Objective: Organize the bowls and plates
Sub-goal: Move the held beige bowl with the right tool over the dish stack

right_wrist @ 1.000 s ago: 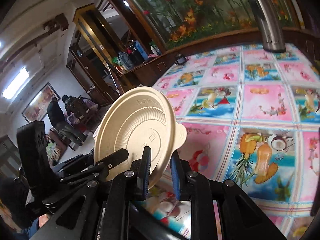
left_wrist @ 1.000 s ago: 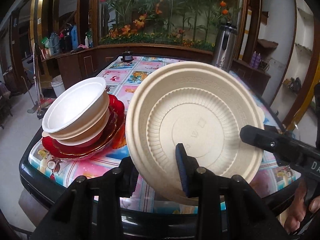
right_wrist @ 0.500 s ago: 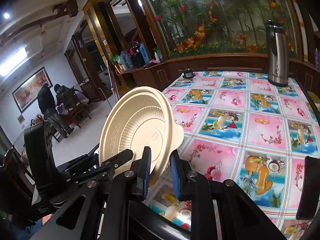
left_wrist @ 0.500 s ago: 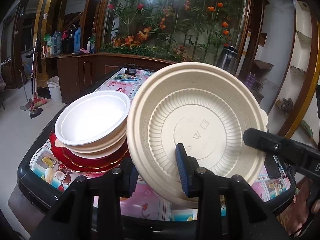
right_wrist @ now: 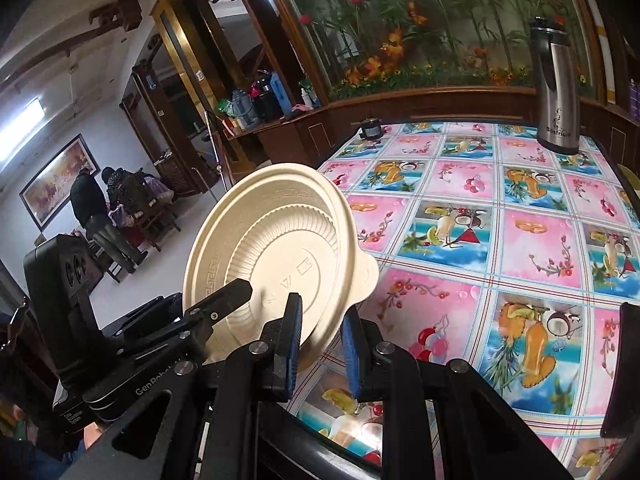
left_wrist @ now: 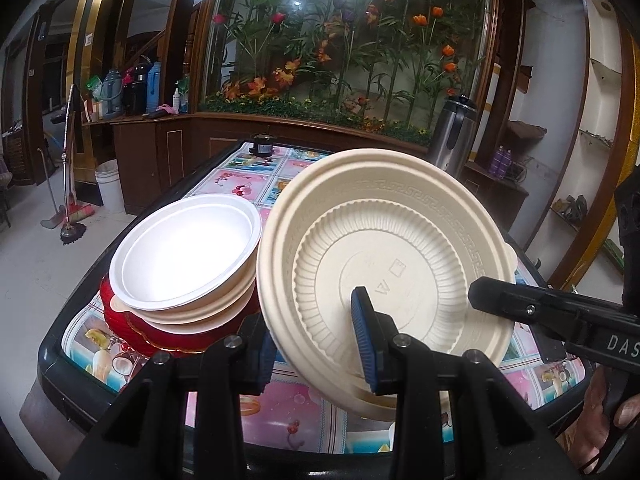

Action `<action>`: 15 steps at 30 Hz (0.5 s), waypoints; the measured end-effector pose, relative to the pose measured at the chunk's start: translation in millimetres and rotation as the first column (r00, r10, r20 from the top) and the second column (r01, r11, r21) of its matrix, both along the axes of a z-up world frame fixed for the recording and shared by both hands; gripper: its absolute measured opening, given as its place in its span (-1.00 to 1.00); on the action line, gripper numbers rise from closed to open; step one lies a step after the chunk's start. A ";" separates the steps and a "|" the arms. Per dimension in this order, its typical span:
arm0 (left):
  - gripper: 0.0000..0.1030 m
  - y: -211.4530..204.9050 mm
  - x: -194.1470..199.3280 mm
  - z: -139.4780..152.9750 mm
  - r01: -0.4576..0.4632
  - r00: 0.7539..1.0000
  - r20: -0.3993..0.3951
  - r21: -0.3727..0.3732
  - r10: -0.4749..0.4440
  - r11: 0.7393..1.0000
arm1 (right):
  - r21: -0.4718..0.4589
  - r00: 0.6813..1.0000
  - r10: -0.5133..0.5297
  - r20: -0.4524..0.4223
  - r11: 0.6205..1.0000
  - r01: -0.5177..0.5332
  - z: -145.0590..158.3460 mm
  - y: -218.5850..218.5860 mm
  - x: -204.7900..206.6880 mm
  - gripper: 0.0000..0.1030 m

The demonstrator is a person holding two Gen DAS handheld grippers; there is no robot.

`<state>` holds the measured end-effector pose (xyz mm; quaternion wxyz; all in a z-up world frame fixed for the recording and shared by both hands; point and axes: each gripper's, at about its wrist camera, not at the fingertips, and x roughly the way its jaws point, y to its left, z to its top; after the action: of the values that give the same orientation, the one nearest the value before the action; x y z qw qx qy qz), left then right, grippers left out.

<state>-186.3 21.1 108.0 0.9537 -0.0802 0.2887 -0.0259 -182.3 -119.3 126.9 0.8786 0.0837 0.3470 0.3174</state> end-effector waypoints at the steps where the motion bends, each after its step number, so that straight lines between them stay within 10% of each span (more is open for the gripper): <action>1: -0.37 -0.5 -0.1 -0.5 -0.002 1.000 -0.002 0.004 0.002 1.000 | 0.006 1.000 0.001 -0.002 1.000 -0.001 -0.6 -1.2 -0.1 -0.59; 15: -0.37 -20.0 -19.9 10.5 -0.043 0.999 -0.022 0.086 0.045 0.995 | 0.018 0.999 0.043 -0.028 0.999 -0.042 0.1 -12.2 -10.2 -0.59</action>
<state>-206.2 1.2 118.5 0.9531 -0.0459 0.2990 0.0085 -192.4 -131.5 127.1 0.8659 0.0884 0.3582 0.3377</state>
